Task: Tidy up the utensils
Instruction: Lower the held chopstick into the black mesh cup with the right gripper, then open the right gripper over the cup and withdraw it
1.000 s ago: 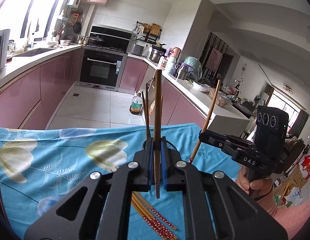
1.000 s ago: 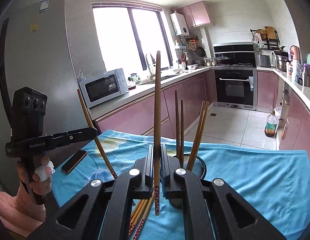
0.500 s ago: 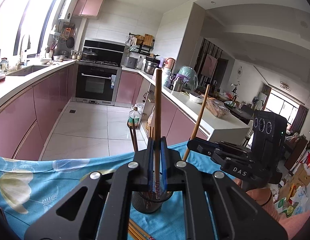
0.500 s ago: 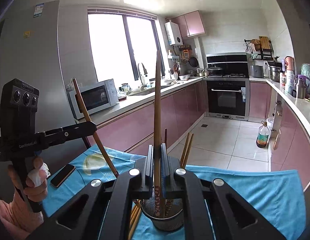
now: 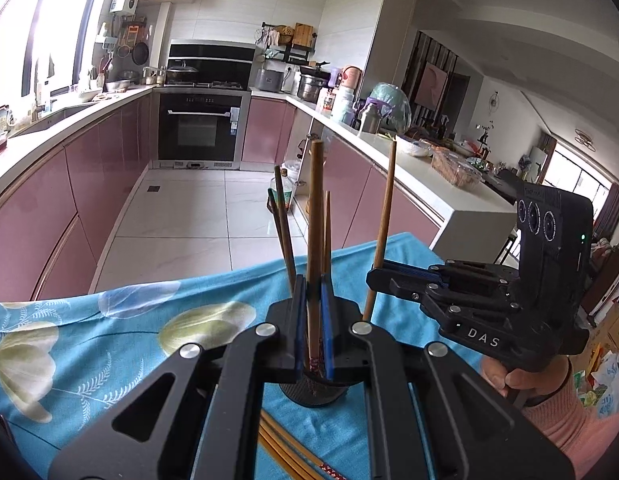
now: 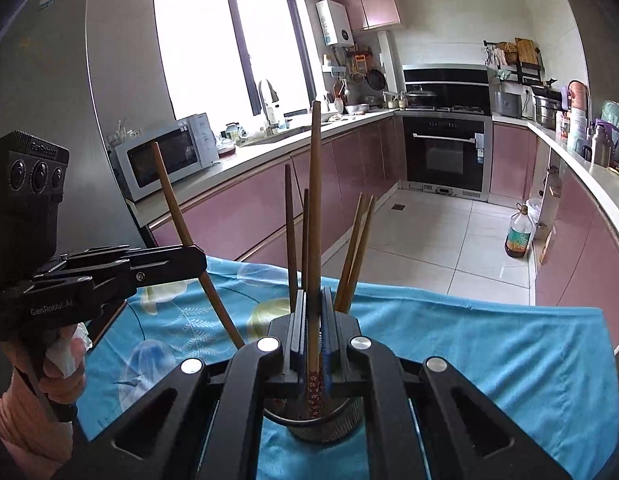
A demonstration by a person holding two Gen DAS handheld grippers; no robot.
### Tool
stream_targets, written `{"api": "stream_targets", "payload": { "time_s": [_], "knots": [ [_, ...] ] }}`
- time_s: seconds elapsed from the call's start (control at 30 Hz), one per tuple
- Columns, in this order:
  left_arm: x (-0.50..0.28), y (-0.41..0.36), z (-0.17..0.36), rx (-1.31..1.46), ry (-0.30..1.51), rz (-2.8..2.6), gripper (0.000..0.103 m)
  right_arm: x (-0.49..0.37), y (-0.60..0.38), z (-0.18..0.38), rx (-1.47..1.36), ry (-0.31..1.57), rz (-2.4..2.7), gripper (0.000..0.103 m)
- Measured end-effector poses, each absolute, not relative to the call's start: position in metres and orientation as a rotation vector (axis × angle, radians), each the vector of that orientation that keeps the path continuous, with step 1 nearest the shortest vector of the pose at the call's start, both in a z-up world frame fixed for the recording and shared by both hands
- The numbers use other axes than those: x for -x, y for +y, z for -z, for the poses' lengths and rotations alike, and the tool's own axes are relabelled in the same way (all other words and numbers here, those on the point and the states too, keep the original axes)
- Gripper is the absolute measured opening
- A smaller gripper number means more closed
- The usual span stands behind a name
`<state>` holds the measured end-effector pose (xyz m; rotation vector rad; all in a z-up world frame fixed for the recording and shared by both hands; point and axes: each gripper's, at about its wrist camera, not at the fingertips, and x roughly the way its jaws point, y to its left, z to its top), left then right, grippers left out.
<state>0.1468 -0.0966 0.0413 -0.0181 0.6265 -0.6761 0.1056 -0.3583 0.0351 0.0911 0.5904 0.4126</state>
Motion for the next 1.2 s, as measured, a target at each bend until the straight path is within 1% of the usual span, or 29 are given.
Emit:
{"api": "stream_targets", "payload": {
  "time_s": [0.33, 0.37, 0.53, 0.77, 0.8, 0.83, 0.87, 1.03, 1.2],
  "knots": [
    [-0.170, -0.108, -0.013, -0.019, 0.707, 0.659, 0.007, -0.125, -0.350, -0.009, -0.084, 0.716, -0.398, 0.006],
    [-0.174, -0.109, -0.010, -0.018, 0.714, 0.657, 0.008, -0.125, -0.351, -0.008, -0.088, 0.718, -0.395, 0.008],
    [-0.184, -0.110, -0.001, -0.010, 0.737, 0.645, 0.008, -0.131, -0.356, -0.004, -0.109, 0.722, -0.379, 0.008],
    [-0.186, -0.104, 0.005, 0.005, 0.730, 0.627, 0.010, -0.127, -0.360, -0.002, -0.126, 0.702, -0.369, 0.013],
    [-0.184, -0.103, 0.005, 0.008, 0.728, 0.628, 0.011, -0.125, -0.360, -0.003, -0.128, 0.698, -0.369, 0.013],
    [-0.183, -0.102, 0.006, 0.010, 0.727, 0.626, 0.015, -0.124, -0.360, -0.003, -0.129, 0.695, -0.371, 0.015],
    [-0.183, -0.101, 0.007, 0.013, 0.724, 0.622, 0.016, -0.123, -0.359, -0.004, -0.129, 0.690, -0.371, 0.019],
    [-0.175, -0.092, 0.007, 0.025, 0.708, 0.611, 0.018, -0.114, -0.360, -0.009, -0.133, 0.662, -0.381, 0.023],
    [-0.155, -0.077, 0.003, 0.038, 0.657, 0.589, 0.027, -0.096, -0.358, -0.015, -0.133, 0.619, -0.406, 0.029]
  ]
}}
